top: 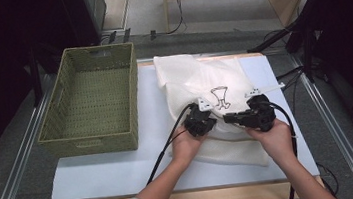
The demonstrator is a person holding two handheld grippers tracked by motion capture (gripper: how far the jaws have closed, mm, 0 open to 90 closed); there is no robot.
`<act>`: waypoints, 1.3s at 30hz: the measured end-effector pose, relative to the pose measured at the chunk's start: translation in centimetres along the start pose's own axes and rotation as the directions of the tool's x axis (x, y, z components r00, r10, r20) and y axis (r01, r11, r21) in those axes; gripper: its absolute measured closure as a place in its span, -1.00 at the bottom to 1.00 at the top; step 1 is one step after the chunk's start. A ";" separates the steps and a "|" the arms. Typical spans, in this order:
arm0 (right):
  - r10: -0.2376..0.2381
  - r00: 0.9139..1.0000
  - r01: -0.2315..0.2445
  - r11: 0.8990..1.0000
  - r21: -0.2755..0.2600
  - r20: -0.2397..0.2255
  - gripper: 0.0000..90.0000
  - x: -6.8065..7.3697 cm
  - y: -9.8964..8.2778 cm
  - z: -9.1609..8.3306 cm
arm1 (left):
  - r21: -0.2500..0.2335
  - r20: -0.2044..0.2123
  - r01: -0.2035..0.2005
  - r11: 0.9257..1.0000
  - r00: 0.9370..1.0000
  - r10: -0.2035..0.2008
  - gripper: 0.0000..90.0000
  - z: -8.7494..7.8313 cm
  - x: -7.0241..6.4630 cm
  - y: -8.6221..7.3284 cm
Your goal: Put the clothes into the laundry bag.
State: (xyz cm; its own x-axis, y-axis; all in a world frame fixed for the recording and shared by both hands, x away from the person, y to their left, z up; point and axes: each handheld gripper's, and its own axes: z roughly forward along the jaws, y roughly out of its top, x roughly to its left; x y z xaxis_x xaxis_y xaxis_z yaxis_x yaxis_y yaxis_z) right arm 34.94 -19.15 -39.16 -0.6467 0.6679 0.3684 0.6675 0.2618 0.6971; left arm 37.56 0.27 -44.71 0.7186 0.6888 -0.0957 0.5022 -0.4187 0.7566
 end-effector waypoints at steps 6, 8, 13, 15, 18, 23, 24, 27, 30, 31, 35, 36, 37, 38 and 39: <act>-0.017 1.000 0.017 1.000 -0.010 -0.006 0.98 0.7 0.5 0.5 | -0.015 -0.022 -0.038 0.999 0.999 0.038 1.00 0.1 0.4 1.7; -0.018 1.000 0.018 1.000 -0.021 -0.002 0.99 0.7 0.5 0.3 | -0.016 -0.039 -0.061 0.998 0.997 0.061 1.00 0.2 0.6 2.1; -0.016 1.000 0.017 0.998 -0.056 0.013 0.99 0.5 0.7 -0.1 | -0.036 -0.052 -0.074 0.997 0.996 0.072 1.00 0.5 0.7 2.8; -0.005 1.000 0.005 0.999 -0.044 0.017 0.99 0.1 0.7 0.1 | -0.003 -0.039 -0.058 0.998 0.998 0.058 1.00 1.4 1.1 2.4; 0.015 1.000 -0.014 1.000 -0.020 0.022 0.99 -0.6 0.3 0.7 | 0.010 -0.038 -0.056 0.998 0.998 0.056 1.00 2.0 1.3 1.5; 0.018 1.000 -0.018 1.000 -0.001 0.014 0.99 -0.7 0.0 1.1 | 0.050 -0.021 -0.061 0.997 0.998 0.062 1.00 1.6 1.6 0.9; 0.011 1.000 -0.012 1.000 0.006 0.013 0.99 -0.6 -0.1 1.3 | 0.061 -0.009 -0.054 0.997 0.998 0.055 1.00 1.4 1.7 0.8; 0.004 1.000 -0.004 1.000 0.028 0.013 0.98 -0.4 -0.3 1.9 | 0.092 0.000 -0.049 0.995 0.999 0.049 1.00 1.0 2.4 0.1; 0.011 1.000 -0.011 1.000 0.029 0.002 0.98 -0.5 -0.4 2.1 | 0.097 0.007 -0.031 0.995 1.000 0.030 1.00 0.6 3.1 -0.6; 0.014 1.000 -0.014 0.999 0.032 -0.005 0.98 -0.5 -0.4 2.2 | 0.099 0.012 -0.028 0.995 1.000 0.027 1.00 0.5 3.2 -0.8; 0.011 1.000 -0.010 0.998 0.055 -0.012 0.98 -0.5 -0.6 2.8 | 0.114 0.061 0.001 0.994 0.998 -0.008 0.96 -0.1 3.4 -0.9; 0.016 1.000 -0.015 0.998 0.065 -0.007 0.98 -0.5 -0.6 2.9 | 0.117 0.090 0.015 0.993 0.996 -0.025 0.95 -0.4 3.5 -0.9; 0.016 1.000 -0.016 0.998 0.067 -0.004 0.98 -0.6 -0.7 2.9 | 0.111 0.107 0.029 0.993 0.993 -0.041 0.93 -0.8 3.5 -0.9; 0.017 1.000 -0.017 0.998 0.066 -0.003 0.98 -0.7 -0.7 2.9 | 0.121 0.113 0.018 0.992 0.993 -0.032 0.92 -1.3 3.6 -0.9; 0.020 1.000 -0.020 0.998 0.060 -0.003 0.98 -0.8 -0.7 2.8 | 0.118 0.118 0.016 0.993 0.993 -0.030 0.91 -1.7 3.6 -0.8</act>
State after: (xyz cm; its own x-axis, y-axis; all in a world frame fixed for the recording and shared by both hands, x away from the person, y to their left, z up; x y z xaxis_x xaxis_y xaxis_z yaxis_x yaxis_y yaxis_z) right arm 36.06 -17.93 -41.63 -0.6344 0.6708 0.3842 0.7010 0.2896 0.6518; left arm 38.92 4.14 -44.58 0.7548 0.6266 -0.1941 0.5670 -0.4744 0.6733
